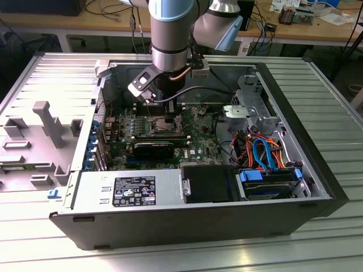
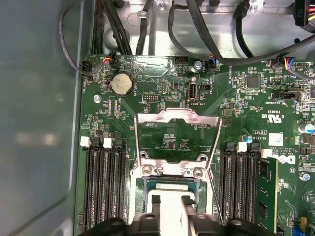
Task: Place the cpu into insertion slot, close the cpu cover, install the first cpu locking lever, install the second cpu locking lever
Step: 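Place the cpu into insertion slot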
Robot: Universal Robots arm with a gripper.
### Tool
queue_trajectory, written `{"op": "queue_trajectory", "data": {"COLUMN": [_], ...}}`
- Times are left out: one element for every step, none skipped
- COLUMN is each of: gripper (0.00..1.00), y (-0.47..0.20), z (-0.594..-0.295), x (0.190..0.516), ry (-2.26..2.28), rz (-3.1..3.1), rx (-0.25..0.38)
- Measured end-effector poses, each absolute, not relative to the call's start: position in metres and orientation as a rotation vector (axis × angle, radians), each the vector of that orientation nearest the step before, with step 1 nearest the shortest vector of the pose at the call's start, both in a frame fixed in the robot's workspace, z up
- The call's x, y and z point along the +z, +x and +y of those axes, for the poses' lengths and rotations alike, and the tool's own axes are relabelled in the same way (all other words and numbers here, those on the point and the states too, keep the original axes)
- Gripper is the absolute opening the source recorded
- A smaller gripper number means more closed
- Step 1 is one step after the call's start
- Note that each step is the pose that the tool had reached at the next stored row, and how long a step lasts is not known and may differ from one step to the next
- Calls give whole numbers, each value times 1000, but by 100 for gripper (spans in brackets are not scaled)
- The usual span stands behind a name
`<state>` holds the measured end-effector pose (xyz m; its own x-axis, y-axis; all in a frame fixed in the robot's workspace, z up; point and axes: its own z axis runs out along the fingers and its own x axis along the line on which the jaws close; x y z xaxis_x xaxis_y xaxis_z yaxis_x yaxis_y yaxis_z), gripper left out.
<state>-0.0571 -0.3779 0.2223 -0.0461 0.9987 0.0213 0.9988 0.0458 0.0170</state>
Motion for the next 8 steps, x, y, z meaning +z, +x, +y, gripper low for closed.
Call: {"op": "queue_trajectory", "data": {"gripper": [23,17,11,11,11,11,11,11], "y": [-57,-57,-57,-57,-57,-57,-57,-57], "z": [-378,-378,-378,-378,-378,-378,-378,-378], "x": [222,223,223,224,226,229,232,234], "ry": [-2167,-2167,-2167,-2166,-2167,-2167,-2167,-2167], "rz": [-2269,-2269,-2269,-2270,-2270,-2270,-2269,-2270], "rx": [-42,-42,-42,-42,-42,-42,-42,-42]}}
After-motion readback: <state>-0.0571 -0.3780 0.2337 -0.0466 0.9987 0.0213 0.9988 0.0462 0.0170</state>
